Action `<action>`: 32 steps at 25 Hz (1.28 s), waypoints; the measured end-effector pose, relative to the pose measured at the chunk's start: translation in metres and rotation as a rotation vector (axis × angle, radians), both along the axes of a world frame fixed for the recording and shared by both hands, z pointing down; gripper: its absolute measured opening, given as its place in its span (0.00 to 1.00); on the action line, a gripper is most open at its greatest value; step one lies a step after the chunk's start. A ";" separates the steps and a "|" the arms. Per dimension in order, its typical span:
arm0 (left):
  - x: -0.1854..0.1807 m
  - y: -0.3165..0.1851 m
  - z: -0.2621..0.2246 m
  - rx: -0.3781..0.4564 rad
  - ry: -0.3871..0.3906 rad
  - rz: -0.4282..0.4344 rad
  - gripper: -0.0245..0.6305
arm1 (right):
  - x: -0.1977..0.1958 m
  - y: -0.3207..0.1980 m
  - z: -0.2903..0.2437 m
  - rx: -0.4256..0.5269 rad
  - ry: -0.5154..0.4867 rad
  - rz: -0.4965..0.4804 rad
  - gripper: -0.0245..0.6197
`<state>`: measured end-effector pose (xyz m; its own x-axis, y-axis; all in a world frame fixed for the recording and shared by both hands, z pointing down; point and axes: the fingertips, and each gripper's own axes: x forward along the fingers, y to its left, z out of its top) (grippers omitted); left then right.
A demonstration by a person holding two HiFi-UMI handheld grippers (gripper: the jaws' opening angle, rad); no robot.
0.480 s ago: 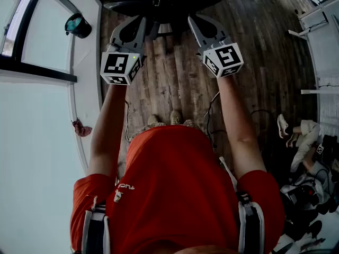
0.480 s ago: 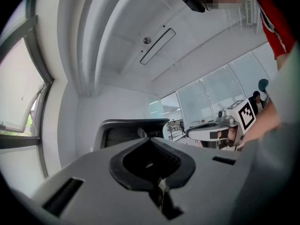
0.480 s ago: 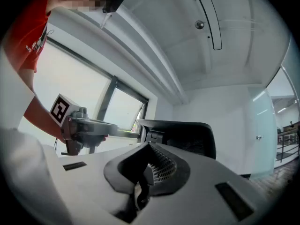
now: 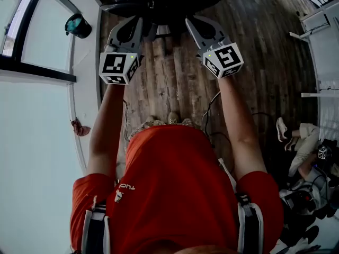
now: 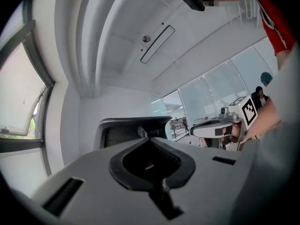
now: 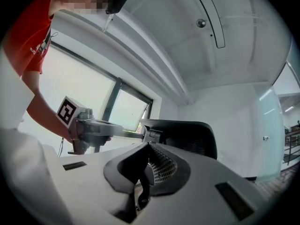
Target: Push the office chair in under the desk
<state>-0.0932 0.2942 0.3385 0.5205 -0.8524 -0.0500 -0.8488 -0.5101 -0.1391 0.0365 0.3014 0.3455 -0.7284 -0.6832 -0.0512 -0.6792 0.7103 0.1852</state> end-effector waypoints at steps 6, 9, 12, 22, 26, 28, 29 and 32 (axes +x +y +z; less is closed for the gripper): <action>-0.001 -0.006 0.003 0.014 -0.064 -0.034 0.05 | 0.009 -0.010 0.003 0.021 0.066 -0.020 0.08; -0.008 -0.012 0.007 -0.006 -0.120 -0.060 0.05 | 0.016 -0.015 0.005 0.035 0.127 -0.026 0.08; -0.015 -0.020 0.011 -0.008 -0.195 -0.071 0.06 | 0.024 -0.023 0.008 0.047 0.194 -0.016 0.08; -0.052 -0.065 0.032 -0.021 -0.544 -0.081 0.24 | 0.060 -0.072 0.026 0.071 0.529 0.025 0.23; -0.073 -0.089 0.044 -0.040 -0.691 -0.092 0.33 | 0.078 -0.096 0.041 0.045 0.695 0.038 0.35; -0.082 -0.099 0.053 -0.061 -0.759 -0.090 0.35 | 0.087 -0.110 0.050 0.025 0.762 0.045 0.39; -0.086 -0.104 0.058 -0.073 -0.795 -0.086 0.36 | 0.089 -0.116 0.053 0.021 0.790 0.045 0.40; -0.095 -0.120 0.073 -0.110 -0.923 -0.053 0.40 | 0.096 -0.134 0.067 0.003 0.888 0.029 0.42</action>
